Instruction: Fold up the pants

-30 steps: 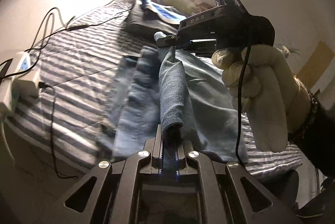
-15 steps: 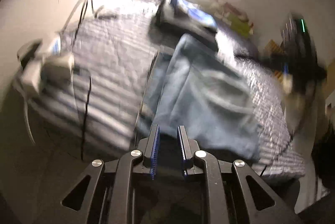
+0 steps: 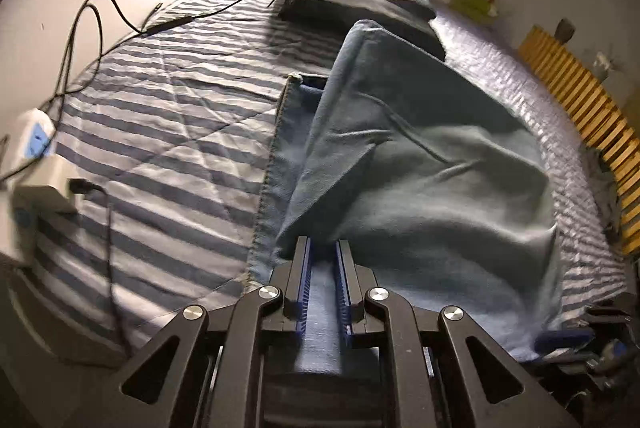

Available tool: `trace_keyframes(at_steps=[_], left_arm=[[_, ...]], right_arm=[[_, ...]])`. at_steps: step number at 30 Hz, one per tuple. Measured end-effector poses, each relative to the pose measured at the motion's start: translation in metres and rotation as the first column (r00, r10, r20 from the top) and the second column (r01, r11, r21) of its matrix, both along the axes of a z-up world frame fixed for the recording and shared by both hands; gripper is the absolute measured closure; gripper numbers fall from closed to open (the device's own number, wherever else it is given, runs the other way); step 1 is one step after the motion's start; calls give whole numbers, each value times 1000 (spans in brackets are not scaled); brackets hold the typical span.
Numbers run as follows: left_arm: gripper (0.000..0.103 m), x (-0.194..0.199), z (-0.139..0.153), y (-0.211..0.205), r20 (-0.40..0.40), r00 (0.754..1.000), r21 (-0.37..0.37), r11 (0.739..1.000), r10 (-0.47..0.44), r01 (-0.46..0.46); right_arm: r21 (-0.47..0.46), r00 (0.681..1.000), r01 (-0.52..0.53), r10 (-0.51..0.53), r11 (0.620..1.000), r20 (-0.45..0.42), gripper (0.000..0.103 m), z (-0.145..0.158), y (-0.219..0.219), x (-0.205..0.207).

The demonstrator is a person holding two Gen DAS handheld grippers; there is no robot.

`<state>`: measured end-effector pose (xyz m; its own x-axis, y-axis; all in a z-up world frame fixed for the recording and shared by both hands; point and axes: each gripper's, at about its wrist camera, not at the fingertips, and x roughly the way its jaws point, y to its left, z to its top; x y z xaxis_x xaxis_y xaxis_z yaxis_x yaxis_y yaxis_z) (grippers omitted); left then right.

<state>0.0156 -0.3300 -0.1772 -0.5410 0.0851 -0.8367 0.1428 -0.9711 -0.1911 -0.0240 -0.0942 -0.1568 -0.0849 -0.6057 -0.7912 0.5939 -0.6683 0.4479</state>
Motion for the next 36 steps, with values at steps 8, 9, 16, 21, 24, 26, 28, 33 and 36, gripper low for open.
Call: trace_keyframes(at_steps=[8, 9, 16, 21, 24, 26, 28, 33, 36], left_arm=[[89, 3, 69, 40, -73, 992, -54, 994, -100, 97], [89, 4, 76, 53, -83, 988, -54, 990, -131, 127], [81, 34, 67, 154, -1, 947, -13, 947, -320, 320], [52, 46, 43, 225, 82, 904, -109, 898, -419, 426], [50, 44, 21, 253, 141, 891, -223, 863, -432, 453], [59, 41, 13, 255, 157, 893, -258, 855, -423, 450], [67, 38, 11, 252, 168, 895, -264, 856, -413, 444], [78, 34, 13, 240, 173, 888, -202, 867, -427, 456], [81, 33, 12, 238, 175, 884, -187, 867, -433, 462]], right_arm=[[-7, 985, 109, -109, 994, -131, 84, 25, 88, 14], [6, 979, 132, -129, 991, -156, 84, 25, 99, 10], [-27, 943, 222, -221, 975, -249, 66, 38, 138, -31], [10, 949, 242, -234, 970, -209, 56, 31, 137, -64], [-63, 953, 275, -280, 959, -118, 56, 26, 143, -87], [-111, 946, 310, -318, 944, -59, 57, 22, 147, -107], [-148, 936, 350, -352, 925, 12, 58, 16, 149, -125], [-228, 924, 380, -356, 896, 140, 61, -1, 138, -156], [-267, 916, 389, -337, 882, 218, 61, -9, 127, -171]])
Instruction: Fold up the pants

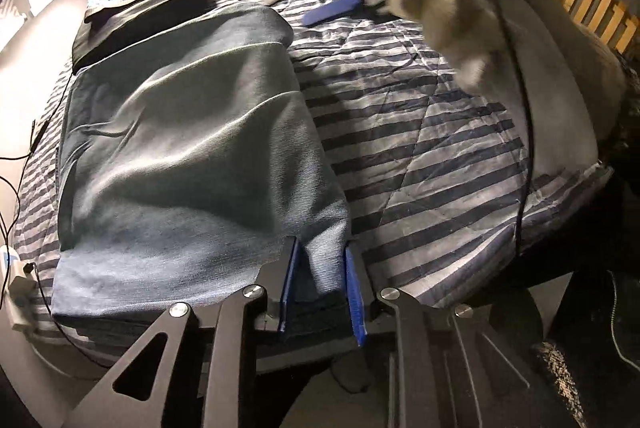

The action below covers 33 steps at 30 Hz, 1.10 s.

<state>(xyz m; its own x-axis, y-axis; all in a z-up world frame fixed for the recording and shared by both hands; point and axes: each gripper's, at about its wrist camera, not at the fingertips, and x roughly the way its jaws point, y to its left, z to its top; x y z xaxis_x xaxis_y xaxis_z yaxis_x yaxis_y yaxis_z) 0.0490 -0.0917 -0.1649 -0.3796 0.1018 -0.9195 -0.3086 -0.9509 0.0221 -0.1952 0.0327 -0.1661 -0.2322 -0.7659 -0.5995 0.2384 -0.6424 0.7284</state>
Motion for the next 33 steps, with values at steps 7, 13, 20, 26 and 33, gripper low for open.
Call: trace_keyframes(at_steps=[7, 13, 20, 26, 33], left_arm=[[89, 3, 10, -9, -10, 1000, 45, 999, -12, 12], [92, 13, 26, -14, -42, 998, 47, 998, -40, 42], [93, 14, 18, -22, 5, 999, 76, 996, -44, 44], [92, 9, 20, -28, 4, 999, 114, 993, -38, 38], [92, 12, 26, -32, -6, 999, 117, 993, -33, 33]], right_arm=[[14, 1000, -25, 25, 1000, 9, 97, 3, -25, -11], [72, 993, -74, 80, 995, -83, 99, 48, -42, -12], [74, 989, 36, -25, 997, -146, 103, 72, -46, -51], [142, 990, -52, 70, 989, -124, 98, 59, -21, -33], [59, 994, -66, 60, 996, 94, 81, -13, -1, -15]])
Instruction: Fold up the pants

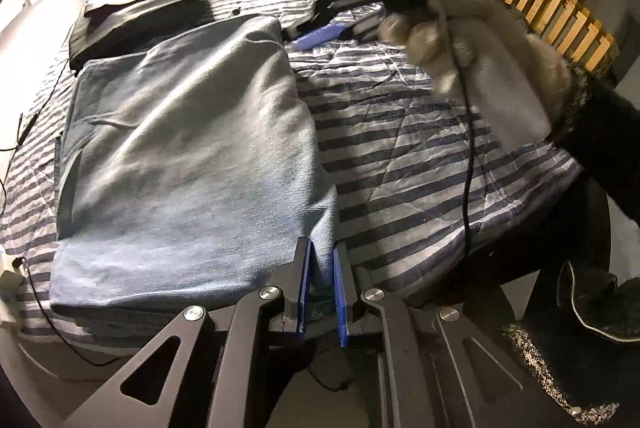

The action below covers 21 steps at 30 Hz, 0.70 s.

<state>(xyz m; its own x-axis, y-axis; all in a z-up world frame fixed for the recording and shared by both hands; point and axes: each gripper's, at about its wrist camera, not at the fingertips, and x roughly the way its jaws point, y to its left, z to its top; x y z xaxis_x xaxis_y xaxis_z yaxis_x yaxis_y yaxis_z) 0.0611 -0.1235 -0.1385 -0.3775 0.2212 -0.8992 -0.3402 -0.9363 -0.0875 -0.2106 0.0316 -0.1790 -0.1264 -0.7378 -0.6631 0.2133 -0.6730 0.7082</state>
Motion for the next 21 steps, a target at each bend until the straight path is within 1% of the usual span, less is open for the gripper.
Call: trace_keyframes(at_steps=[1, 3, 4, 5, 7, 8, 11, 12, 14, 15, 16, 18, 19, 20, 21], left_arm=[[92, 0, 2, -1, -3, 1000, -2, 1000, 1, -1], [93, 1, 7, -1, -15, 1000, -6, 1000, 3, -3], [93, 2, 10, -1, -21, 1000, -7, 1000, 6, -6], [93, 3, 14, -4, -22, 1000, -2, 1000, 9, -9], [93, 5, 20, -7, -29, 1000, -3, 1000, 6, -6], [93, 7, 22, -8, -32, 999, -4, 1000, 3, -3], [94, 10, 26, -12, -32, 999, 12, 1000, 8, -7], [94, 11, 25, -11, -35, 999, 11, 1000, 5, -5], [94, 14, 19, -4, -47, 999, -1, 1000, -3, 3], [95, 12, 16, -2, -40, 999, 11, 1000, -2, 3], [95, 9, 9, 2, -23, 1000, 22, 1000, -9, 9], [95, 4, -8, 12, -2, 999, -15, 999, -37, 37], [95, 3, -15, 15, 10, 999, -20, 999, -37, 37], [91, 2, -15, 17, 10, 999, -11, 999, -33, 33], [91, 4, -11, 17, 18, 999, 15, 999, -41, 41]], right_arm=[[-32, 1000, 6, -5, 999, 29, 79, -8, -2, -2], [-102, 996, 26, -17, 994, 84, 79, -24, -10, -7], [-134, 995, 35, -23, 990, 95, 83, -27, -14, -9], [-168, 996, 42, -28, 985, 84, 99, -24, -17, -9], [-152, 999, 47, -45, 987, 19, 101, -7, -21, -7], [-142, 998, 30, -36, 989, -43, 101, 10, -25, -5], [-95, 983, 0, -18, 995, -185, 102, 54, -31, -1], [-91, 976, -6, -14, 996, -219, 102, 67, -32, 0], [-62, 967, -9, -7, 998, -253, 102, 76, -35, -4], [-48, 968, -5, -7, 999, -251, 102, 73, -37, -6], [-31, 973, 12, -19, 999, -231, 102, 64, -39, -12], [-46, 987, 45, -51, 998, -153, 102, 39, -37, -21], [-36, 990, 58, -62, 998, -123, 102, 27, -32, -23], [0, 991, 77, -76, 997, -107, 101, 16, -27, -26], [23, 992, 82, -80, 996, -97, 101, 11, -24, -27]])
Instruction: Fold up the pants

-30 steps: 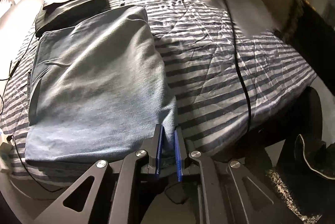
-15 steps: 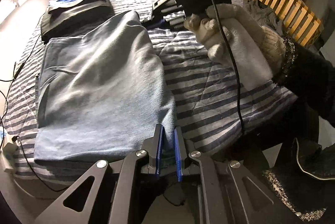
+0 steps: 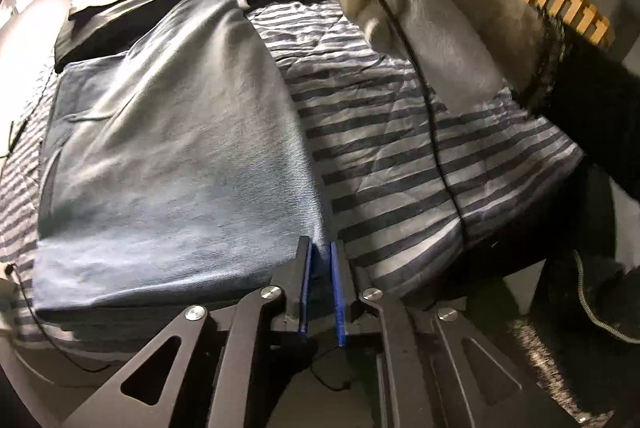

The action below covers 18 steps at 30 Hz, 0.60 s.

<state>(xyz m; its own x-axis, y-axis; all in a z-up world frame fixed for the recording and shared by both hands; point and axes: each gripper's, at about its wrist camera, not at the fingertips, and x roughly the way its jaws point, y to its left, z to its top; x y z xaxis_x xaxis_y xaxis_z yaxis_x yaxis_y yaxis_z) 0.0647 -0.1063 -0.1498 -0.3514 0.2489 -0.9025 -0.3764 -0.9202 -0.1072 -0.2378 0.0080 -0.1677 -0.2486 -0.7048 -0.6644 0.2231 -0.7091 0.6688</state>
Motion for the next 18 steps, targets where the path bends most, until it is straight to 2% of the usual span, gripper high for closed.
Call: trace_keyframes(at_steps=[1, 2, 4, 7, 8, 9, 10, 11, 12, 13, 14, 17, 18], left_arm=[[91, 3, 6, -1, 4, 1000, 37, 999, -13, 13], [90, 6, 12, -3, -7, 1000, 58, 998, -15, 15], [90, 15, 28, -11, -56, 998, 66, 998, 1, 3], [90, 17, 47, -49, -119, 983, 102, 987, 140, -128], [88, 14, 51, -67, -142, 965, 112, 973, 219, -204], [85, 13, 54, -90, -161, 937, 122, 949, 309, -291], [76, 13, 54, -117, -175, 894, 132, 910, 412, -394], [65, 14, 53, -133, -184, 866, 133, 885, 465, -447], [60, 16, 50, -156, -198, 818, 125, 842, 540, -525], [51, 16, 47, -170, -202, 790, 117, 815, 579, -568], [44, 15, 44, -182, -194, 777, 109, 800, 599, -590], [45, 8, 23, -208, -150, 761, 51, 774, 631, -632], [45, 5, 16, -214, -125, 755, 62, 765, 643, -641]], right_arm=[[21, 1000, 8, -8, 1000, 6, 101, -2, 6, -1], [73, 998, 52, -51, 996, -25, 97, 2, 18, -2], [112, 992, 106, -98, 988, -80, 97, 15, 37, -4], [105, 988, 71, -55, 992, -147, 97, 41, 49, 7], [126, 983, 28, -5, 992, -183, 97, 51, 43, 17], [143, 977, -5, 35, 990, -210, 97, 56, 35, 26], [160, 971, -32, 69, 987, -230, 97, 59, 26, 35], [191, 961, -70, 117, 979, -251, 97, 61, 14, 44], [234, 947, -108, 172, 966, -272, 97, 61, -3, 54], [252, 940, -126, 197, 959, -277, 97, 59, -13, 58], [273, 933, -144, 223, 951, -283, 97, 56, -22, 63], [310, 936, -162, 246, 937, -253, 97, 38, -49, 62], [323, 937, -160, 247, 933, -247, 97, 34, -55, 62]])
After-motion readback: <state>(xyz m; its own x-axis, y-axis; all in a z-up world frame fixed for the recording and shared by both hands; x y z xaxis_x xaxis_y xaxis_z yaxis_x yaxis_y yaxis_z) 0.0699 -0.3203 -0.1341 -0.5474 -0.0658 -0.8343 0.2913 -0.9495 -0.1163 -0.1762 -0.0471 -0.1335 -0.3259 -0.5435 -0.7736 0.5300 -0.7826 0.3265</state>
